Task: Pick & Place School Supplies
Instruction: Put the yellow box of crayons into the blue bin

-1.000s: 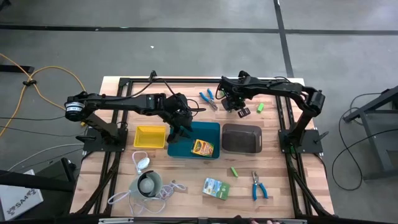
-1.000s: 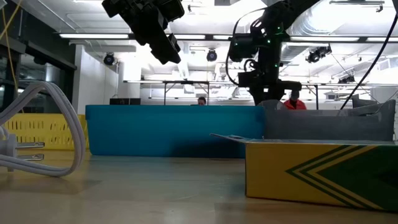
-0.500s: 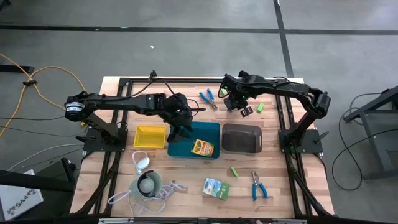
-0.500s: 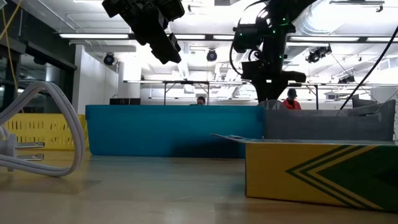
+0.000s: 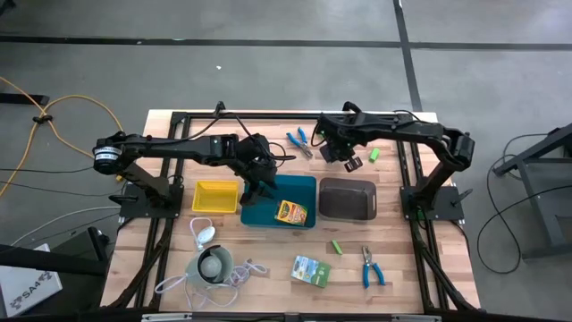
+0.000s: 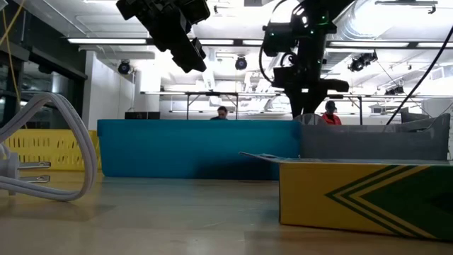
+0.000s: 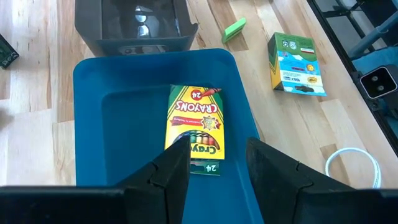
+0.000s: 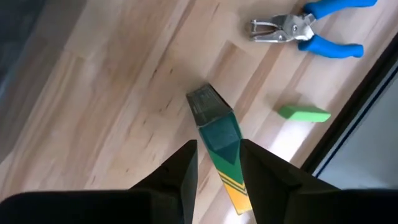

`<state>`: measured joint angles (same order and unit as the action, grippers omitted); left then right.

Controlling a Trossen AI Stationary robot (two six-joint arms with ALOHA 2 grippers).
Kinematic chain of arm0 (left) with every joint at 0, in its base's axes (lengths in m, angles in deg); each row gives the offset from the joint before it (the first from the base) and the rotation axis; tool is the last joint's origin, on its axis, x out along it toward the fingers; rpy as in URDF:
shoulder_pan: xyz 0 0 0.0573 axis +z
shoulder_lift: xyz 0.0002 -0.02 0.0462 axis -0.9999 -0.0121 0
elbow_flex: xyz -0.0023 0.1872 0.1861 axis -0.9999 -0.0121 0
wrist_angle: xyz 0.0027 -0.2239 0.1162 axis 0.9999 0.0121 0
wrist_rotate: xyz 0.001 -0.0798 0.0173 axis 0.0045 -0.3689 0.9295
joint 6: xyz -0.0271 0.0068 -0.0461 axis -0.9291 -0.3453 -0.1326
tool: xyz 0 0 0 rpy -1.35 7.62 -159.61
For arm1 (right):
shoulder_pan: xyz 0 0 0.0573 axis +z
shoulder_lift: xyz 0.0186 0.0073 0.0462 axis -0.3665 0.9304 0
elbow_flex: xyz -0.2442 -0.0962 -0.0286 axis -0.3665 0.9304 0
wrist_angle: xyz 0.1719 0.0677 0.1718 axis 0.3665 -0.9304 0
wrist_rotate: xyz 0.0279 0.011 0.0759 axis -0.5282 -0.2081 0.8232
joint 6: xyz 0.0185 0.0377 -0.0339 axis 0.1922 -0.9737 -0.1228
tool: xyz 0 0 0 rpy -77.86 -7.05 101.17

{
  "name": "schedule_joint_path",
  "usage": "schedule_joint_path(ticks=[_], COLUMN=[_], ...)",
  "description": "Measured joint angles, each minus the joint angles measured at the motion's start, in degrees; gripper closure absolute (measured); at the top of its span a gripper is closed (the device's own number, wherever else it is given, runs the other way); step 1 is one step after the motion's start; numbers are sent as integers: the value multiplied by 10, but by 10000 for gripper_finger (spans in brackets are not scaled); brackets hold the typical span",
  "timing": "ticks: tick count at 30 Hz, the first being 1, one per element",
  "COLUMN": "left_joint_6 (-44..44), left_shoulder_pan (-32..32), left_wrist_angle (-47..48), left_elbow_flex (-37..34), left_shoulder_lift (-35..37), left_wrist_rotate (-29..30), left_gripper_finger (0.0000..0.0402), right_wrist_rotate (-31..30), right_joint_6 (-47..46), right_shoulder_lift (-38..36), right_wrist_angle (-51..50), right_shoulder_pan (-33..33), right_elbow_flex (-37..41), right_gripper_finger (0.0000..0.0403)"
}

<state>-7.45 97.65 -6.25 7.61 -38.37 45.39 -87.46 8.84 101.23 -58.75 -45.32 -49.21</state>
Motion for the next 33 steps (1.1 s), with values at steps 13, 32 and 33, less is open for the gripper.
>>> schedule_joint_path(ticks=[13, 32, 33], left_joint_6=[0, 3, 4], left_shoulder_pan=[0, 0, 0], left_wrist_angle=[0, 0, 0], left_elbow_flex=[0, 0, 0], left_shoulder_lift=[0, 0, 0], left_wrist_rotate=[0, 0, 0], left_gripper_finger=[252, 252, 252], right_wrist_rotate=[-15, 57, 60], right_joint_6=[25, 45, 45], right_shoulder_lift=[0, 1, 1], right_wrist_angle=[-23, 9, 12], right_shoulder_pan=[-12, -51, -54], right_elbow_flex=[0, 0, 0], right_gripper_finger=[280, 140, 140])
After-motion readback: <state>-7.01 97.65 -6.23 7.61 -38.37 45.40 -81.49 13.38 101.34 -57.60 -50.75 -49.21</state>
